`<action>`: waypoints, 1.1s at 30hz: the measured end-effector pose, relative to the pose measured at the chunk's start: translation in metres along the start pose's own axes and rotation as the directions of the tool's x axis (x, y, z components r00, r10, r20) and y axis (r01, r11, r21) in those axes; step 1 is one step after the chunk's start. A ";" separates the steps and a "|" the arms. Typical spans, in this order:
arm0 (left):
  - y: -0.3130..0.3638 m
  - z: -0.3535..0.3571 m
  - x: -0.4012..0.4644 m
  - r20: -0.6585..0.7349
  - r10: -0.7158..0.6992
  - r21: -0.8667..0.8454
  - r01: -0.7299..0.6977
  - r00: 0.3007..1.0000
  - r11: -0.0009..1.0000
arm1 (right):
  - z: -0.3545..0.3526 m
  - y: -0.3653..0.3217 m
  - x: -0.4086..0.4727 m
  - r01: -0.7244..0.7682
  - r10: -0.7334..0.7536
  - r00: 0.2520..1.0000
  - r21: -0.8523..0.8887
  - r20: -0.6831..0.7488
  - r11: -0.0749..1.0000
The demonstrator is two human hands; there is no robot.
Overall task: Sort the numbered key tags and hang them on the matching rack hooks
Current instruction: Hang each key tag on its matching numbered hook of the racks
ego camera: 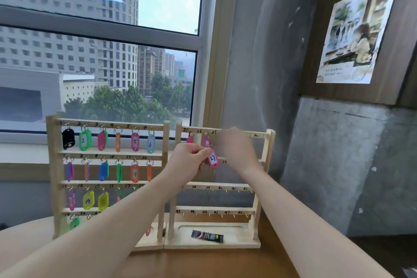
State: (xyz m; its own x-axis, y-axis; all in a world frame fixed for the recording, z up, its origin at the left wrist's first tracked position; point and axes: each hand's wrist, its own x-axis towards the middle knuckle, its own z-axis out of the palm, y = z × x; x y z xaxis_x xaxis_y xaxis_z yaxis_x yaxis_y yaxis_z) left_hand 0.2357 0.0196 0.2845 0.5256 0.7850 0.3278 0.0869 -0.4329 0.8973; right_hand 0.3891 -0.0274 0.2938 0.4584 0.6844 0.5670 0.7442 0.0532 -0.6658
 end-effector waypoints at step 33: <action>0.023 0.028 0.063 -0.150 0.138 0.491 -0.048 0.979 0.870 | 0.010 0.031 -0.003 -0.089 0.082 0.991 0.060 0.109 0.994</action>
State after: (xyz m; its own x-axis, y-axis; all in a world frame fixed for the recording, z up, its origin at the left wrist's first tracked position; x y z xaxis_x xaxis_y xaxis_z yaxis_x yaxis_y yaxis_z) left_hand 0.2948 0.0466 0.3170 0.3999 0.7749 0.4894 0.4659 -0.6317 0.6196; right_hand 0.4058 -0.0205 0.2664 0.4619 0.7618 0.4541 0.6701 0.0356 -0.7414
